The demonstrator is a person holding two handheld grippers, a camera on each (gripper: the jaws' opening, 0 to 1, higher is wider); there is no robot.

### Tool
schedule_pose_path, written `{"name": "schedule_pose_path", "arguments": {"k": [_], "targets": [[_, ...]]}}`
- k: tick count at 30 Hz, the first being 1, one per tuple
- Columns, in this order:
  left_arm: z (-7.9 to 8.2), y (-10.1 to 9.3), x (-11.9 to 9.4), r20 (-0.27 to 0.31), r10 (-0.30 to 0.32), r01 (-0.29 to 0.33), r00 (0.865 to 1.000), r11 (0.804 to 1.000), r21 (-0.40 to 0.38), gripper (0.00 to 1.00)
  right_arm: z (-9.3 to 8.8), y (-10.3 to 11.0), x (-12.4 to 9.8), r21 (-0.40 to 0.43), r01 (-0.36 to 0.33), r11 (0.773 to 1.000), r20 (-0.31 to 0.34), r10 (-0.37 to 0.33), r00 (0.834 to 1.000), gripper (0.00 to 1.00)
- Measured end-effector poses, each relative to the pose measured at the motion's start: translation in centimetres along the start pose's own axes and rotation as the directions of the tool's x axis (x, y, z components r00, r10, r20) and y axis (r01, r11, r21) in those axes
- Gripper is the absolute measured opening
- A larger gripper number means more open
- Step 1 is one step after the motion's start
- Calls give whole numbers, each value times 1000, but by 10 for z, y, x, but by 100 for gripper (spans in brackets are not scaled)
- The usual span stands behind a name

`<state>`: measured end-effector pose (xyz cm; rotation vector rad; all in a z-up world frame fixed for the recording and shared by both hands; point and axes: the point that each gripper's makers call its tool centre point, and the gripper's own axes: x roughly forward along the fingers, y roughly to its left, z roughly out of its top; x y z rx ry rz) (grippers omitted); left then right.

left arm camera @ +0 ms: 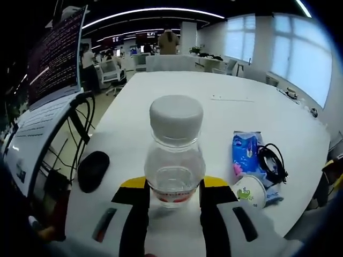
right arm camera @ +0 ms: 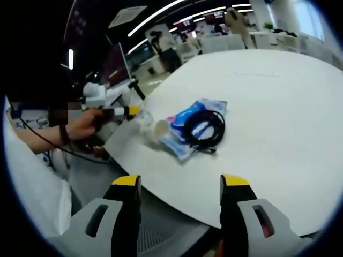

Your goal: Arrange the tabletop items into an orderly group along one side of the table until the central work area is clear of visible clutter.

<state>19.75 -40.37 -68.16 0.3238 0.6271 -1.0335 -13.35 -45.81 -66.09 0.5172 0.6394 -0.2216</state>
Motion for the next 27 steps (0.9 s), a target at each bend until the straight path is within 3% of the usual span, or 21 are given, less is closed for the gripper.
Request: {"name": "schedule_pose_path", "arguments": {"k": [10,22,27], "targets": [[14,7,17,14,31,-30,999,998,-60,35,-1,9,0,12,4,1000,3,-4,1000,58],[27,19,42,19,50,-46,999,984,-170,37,-11,0,-6,42,36,998,7,-36,999,58],[31,19,48,20,54,-50,998,985,-168,37,-12,-2,-8,50,45,998,6,-45,999,58]]}}
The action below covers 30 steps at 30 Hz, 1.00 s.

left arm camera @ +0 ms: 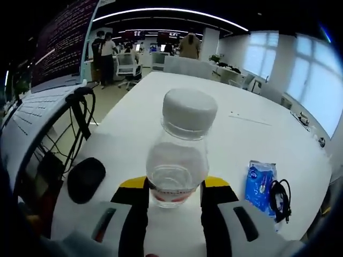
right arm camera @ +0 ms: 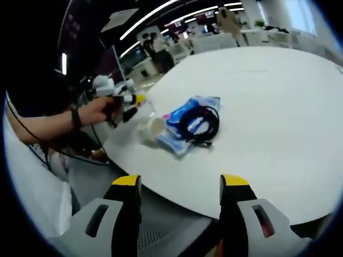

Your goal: Arrange the tabletop items into an orderly group along one side of the table until the central work area is clear of visible clutter.

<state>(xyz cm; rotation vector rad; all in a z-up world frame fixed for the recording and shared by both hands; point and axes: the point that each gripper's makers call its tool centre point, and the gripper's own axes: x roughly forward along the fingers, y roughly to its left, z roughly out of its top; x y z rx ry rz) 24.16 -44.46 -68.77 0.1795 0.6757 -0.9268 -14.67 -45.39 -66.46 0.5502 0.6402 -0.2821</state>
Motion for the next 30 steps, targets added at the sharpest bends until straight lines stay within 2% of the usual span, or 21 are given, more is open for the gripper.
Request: {"name": "schedule_pose_path", "arguments": {"k": [17,21,23,30], "targets": [[9,-1,12,6,-14,14,1000,1000,-6,37,2,-4,1,-1,9,1000,-14,-9,1000,57],[10,-1,14,6,-36,36,999,999,8,37,2,-3,1,-3,8,1000,-19,-8,1000,57],[10,-2,14,0,-61,61,998,997,50,37,2,-2,2,-6,6,1000,-21,-6,1000,58],[8,-2,12,-19,-100,101,995,993,64,37,3,0,4,-10,1,1000,-24,-1,1000,58]]}}
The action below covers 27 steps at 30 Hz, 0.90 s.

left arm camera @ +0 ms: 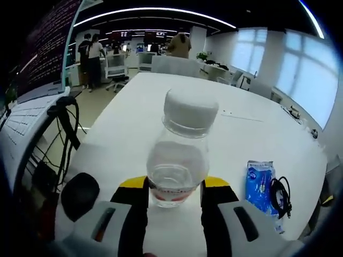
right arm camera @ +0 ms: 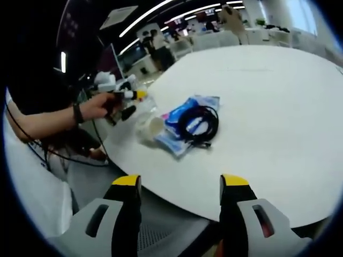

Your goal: Arrange the tabletop items into an orderly group along one side of the table until the central work area is clear of visible clutter.

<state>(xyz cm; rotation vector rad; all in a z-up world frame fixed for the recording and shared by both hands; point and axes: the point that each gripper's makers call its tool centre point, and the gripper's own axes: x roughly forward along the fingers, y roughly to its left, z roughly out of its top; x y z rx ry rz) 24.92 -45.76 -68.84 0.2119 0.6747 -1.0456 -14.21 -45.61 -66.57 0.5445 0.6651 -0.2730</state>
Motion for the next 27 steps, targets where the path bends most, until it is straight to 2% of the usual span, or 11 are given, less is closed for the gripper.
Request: {"name": "schedule_pose_path", "arguments": {"k": [5,12,17,20,22,27], "targets": [[-5,-1,-6,-7,-17,17,1000,998,-55,40,1,2,2,0,-6,1000,2,6,1000,58],[-17,-11,-25,-1,-43,43,999,998,-55,46,1,3,4,2,-12,1000,9,12,1000,58],[-31,-12,-38,-22,-60,58,998,996,-66,47,0,5,6,2,-19,1000,12,19,1000,58],[-44,-22,-48,-46,-108,103,993,990,-94,45,-2,6,7,5,-23,1000,13,23,1000,58],[-53,-25,-55,-60,-118,114,991,991,-70,44,-2,8,7,6,-26,1000,15,26,1000,58],[-68,-35,-67,-86,-160,153,983,985,-80,48,-3,11,9,5,-38,999,13,38,999,58]]}}
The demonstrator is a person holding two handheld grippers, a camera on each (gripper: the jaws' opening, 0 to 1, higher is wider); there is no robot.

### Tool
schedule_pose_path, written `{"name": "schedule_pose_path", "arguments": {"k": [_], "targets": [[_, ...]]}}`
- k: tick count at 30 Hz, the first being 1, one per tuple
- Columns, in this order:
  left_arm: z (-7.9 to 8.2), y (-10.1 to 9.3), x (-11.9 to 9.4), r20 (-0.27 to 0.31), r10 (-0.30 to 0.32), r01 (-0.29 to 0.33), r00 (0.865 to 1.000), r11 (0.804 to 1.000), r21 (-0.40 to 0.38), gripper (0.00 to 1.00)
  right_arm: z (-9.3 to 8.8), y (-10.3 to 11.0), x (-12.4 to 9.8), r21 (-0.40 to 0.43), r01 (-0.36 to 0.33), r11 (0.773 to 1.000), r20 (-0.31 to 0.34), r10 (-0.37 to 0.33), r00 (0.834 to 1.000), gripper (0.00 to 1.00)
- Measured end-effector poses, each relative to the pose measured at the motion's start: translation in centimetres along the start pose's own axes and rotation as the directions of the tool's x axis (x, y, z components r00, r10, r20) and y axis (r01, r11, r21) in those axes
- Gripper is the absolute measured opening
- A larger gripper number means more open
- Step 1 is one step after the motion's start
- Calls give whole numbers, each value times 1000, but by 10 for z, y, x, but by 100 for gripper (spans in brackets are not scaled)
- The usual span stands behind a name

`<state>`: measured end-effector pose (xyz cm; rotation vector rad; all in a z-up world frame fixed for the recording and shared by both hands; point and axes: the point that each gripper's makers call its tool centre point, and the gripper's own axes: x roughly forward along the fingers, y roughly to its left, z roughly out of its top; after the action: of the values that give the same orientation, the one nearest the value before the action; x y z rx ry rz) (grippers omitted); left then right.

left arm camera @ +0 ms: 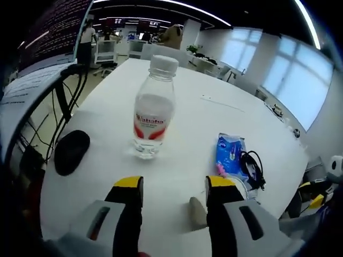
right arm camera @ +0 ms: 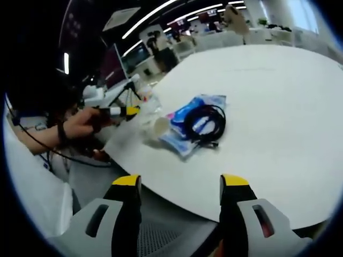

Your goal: Arrange the tabletop items into an orderly group along one side of the table until the central work area is clear of visible clutter.

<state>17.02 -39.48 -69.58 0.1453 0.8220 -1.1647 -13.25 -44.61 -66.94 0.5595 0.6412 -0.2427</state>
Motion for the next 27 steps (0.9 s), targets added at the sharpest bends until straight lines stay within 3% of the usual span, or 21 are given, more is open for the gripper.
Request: {"name": "schedule_pose_path", "arguments": {"k": [9,14,18,27], "targets": [[-16,-28,-14,-65,-89,97,994,987,125,55,3,3,5,-7,-14,1000,7,14,1000,58],[-26,-38,-17,-116,-115,143,987,952,272,55,1,6,9,-6,-23,1000,7,23,1000,58],[-27,-40,-16,-124,-129,159,984,946,281,54,2,7,9,-6,-27,1000,11,27,1000,58],[-28,-47,-18,-161,-133,188,978,896,402,54,-1,3,6,8,-16,1000,18,16,1000,58]]}}
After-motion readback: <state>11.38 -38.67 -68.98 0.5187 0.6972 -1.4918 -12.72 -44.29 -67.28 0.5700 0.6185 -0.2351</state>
